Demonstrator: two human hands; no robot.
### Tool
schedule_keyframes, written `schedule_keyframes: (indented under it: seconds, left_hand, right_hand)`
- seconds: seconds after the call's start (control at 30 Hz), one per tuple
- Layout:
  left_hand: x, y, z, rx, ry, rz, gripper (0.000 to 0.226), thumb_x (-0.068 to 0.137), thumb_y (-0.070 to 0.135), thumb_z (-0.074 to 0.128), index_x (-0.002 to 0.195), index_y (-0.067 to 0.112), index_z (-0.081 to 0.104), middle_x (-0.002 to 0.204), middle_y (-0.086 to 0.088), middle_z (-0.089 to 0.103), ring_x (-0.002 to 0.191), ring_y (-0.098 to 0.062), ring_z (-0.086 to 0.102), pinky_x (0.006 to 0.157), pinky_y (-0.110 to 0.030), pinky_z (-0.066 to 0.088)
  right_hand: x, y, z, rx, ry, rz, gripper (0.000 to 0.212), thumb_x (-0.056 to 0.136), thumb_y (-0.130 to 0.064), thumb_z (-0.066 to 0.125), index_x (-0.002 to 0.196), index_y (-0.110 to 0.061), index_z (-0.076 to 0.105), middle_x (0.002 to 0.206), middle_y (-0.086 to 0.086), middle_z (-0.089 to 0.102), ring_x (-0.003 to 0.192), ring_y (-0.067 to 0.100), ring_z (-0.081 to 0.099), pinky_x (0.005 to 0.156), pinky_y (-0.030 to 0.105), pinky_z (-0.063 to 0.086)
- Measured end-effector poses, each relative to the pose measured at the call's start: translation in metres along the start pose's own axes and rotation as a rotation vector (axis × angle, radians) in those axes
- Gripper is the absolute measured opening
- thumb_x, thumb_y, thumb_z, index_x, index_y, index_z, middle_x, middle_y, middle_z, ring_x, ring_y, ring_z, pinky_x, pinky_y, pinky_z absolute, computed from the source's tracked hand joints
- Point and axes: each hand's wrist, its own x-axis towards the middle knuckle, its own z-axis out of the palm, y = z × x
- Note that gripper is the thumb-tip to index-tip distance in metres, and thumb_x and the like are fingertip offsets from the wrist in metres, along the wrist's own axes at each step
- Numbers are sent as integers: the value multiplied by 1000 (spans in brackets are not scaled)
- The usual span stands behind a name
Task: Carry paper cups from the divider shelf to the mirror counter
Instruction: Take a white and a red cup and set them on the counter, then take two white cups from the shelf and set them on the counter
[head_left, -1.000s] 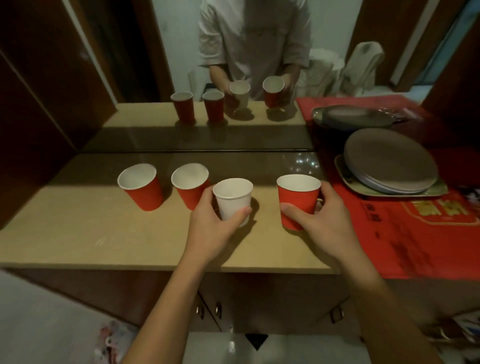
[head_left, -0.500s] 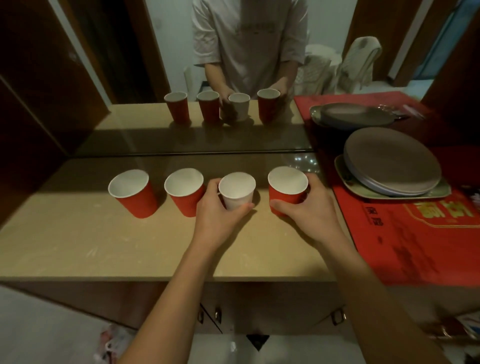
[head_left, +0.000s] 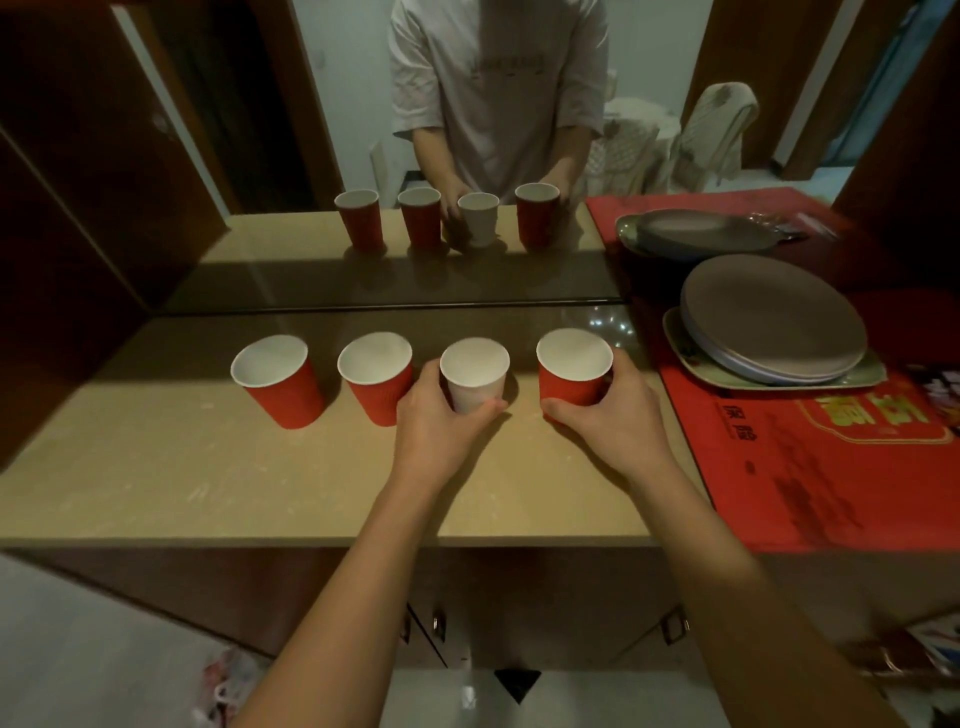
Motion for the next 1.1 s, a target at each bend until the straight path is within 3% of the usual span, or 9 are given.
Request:
schedule_keyframes:
  seconds: [0.13, 0.23, 0.4, 0.57, 0.8, 1.1]
  left_hand:
    - [-15, 2, -6, 39, -12, 16, 74, 68, 38, 84, 132, 19, 52, 127, 3, 62, 118, -14, 56, 91, -28, 46]
    - [-35, 5, -18, 143, -12, 80, 76, 75, 44, 78, 139, 18, 47, 135, 0, 59, 122, -15, 54, 93, -26, 44]
    - [-67, 3, -44, 563, 6, 242, 64, 84, 55, 61, 135, 20, 47, 128, -1, 58, 115, -18, 55, 89, -29, 45]
    - [-86, 12, -51, 817, -31, 413, 57, 85, 57, 48, 128, 20, 55, 123, -5, 61, 111, -23, 55, 85, -38, 51]
    - [-110, 28, -41, 855, -103, 471, 59, 86, 60, 39, 130, 23, 53, 127, -3, 60, 114, -22, 54, 88, -40, 50]
    - [-123, 45, -30, 739, -196, 593, 57, 87, 57, 40, 132, 24, 52, 129, 0, 58, 117, -19, 50, 91, -38, 48]
  right_hand:
    - [-8, 1, -8, -20, -9, -11, 87, 59, -40, 86, 134, -26, 44, 127, -3, 58, 114, 16, 55, 92, 37, 48]
    - [-18, 2, -21, -208, 4, -104, 85, 64, -43, 82, 137, -23, 43, 126, 1, 55, 116, 18, 52, 93, 35, 45]
    - [-41, 9, -49, -631, -22, -249, 67, 77, -54, 63, 133, -21, 47, 124, 4, 52, 112, 24, 50, 84, 37, 46]
    - [-64, 7, -68, -816, -53, -345, 58, 82, -58, 51, 126, -20, 55, 120, 5, 56, 109, 24, 50, 84, 38, 48]
    - [-93, 0, -82, -843, -79, -371, 61, 84, -60, 44, 131, -22, 53, 125, 3, 55, 113, 22, 50, 87, 38, 48]
    - [-145, -4, -106, -885, 60, -257, 56, 83, -54, 48, 126, -19, 55, 118, 5, 57, 107, 24, 51, 84, 39, 47]
